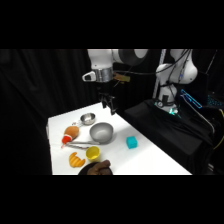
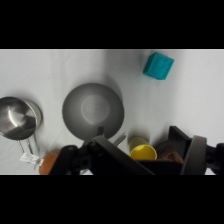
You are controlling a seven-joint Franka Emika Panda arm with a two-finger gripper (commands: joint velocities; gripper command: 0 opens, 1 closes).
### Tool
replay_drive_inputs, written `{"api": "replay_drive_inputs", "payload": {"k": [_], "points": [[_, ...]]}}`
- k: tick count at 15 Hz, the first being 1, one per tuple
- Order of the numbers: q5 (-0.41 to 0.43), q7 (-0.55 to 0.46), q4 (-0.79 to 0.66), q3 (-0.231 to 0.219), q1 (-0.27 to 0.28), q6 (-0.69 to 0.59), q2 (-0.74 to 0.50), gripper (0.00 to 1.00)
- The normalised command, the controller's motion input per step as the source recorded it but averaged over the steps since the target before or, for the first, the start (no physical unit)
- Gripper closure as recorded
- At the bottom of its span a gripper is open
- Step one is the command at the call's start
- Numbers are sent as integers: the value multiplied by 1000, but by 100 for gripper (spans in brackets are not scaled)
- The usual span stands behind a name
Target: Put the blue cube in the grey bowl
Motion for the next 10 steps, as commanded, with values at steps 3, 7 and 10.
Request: {"api": "replay_drive_inputs", "payload": {"k": [3, 7, 10], "points": [[-19, 45, -30, 23, -8, 0, -40, 0], [-35, 204, -219, 41, 15, 127, -213, 0], [-9, 304, -375, 59, 39, 239, -319, 0]]}}
